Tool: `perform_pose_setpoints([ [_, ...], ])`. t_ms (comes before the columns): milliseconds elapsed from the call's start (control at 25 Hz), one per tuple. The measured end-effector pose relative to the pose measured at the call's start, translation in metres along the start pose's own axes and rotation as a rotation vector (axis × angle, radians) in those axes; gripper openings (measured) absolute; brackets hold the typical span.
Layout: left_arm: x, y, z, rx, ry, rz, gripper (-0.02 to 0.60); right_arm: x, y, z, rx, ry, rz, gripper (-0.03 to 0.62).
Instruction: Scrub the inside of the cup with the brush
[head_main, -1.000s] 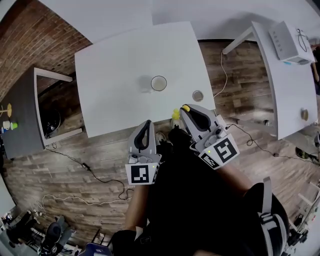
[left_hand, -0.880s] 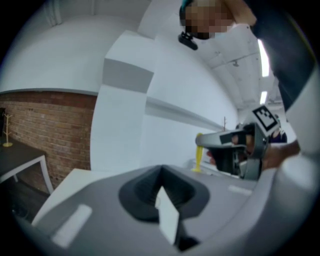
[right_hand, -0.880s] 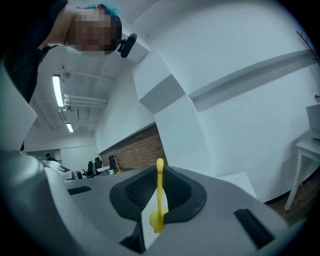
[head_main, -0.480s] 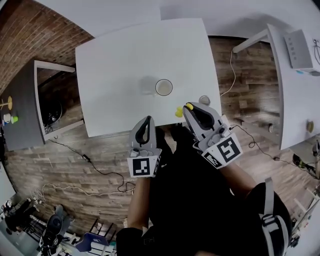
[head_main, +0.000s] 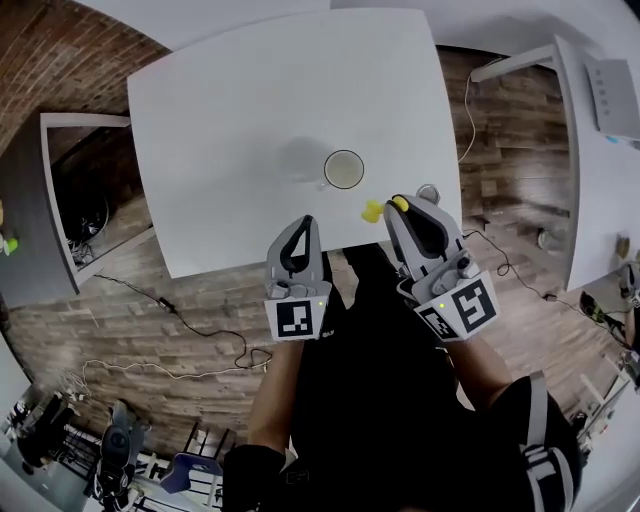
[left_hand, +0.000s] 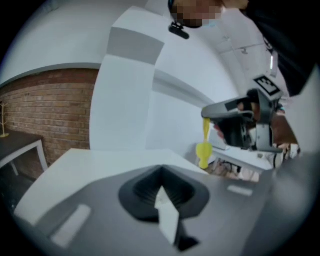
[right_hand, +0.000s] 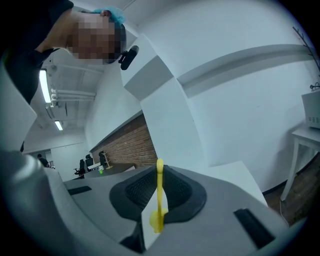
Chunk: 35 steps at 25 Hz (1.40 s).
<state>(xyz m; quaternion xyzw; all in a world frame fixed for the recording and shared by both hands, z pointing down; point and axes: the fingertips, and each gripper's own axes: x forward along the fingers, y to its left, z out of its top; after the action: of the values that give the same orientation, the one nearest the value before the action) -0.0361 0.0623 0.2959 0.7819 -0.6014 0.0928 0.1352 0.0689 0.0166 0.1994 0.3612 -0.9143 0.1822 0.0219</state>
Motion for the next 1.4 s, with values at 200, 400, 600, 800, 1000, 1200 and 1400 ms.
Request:
perform_pose_setpoints([
  [200, 0.014, 0.001, -0.031, 0.05, 0.046, -0.033, 0.015, 0.009, -0.007, -0.015, 0.025, -0.009, -0.033, 0.032],
  [400, 0.029, 0.01, -0.064, 0.055, 0.093, -0.049, 0.06, 0.024, -0.006, -0.031, 0.023, -0.003, -0.039, 0.032],
  [600, 0.047, 0.012, -0.096, 0.048, 0.169, -0.035, 0.083, 0.031, -0.004, -0.038, -0.008, -0.019, -0.047, 0.032],
  [800, 0.065, 0.018, -0.1, 0.015, 0.163, -0.008, 0.098, 0.036, -0.007, -0.037, -0.012, -0.06, -0.071, 0.032],
  [1000, 0.069, 0.018, -0.102, 0.014, 0.181, -0.026, 0.113, 0.042, -0.016, -0.037, 0.004, -0.075, -0.091, 0.032],
  [1200, 0.079, 0.013, -0.107, 0.062, 0.189, -0.036, 0.114, 0.045, -0.025, -0.043, 0.003, -0.074, -0.114, 0.032],
  [1400, 0.084, 0.013, -0.102, 0.094, 0.166, -0.014, 0.112, 0.044, -0.025, -0.046, -0.001, -0.082, -0.117, 0.032],
])
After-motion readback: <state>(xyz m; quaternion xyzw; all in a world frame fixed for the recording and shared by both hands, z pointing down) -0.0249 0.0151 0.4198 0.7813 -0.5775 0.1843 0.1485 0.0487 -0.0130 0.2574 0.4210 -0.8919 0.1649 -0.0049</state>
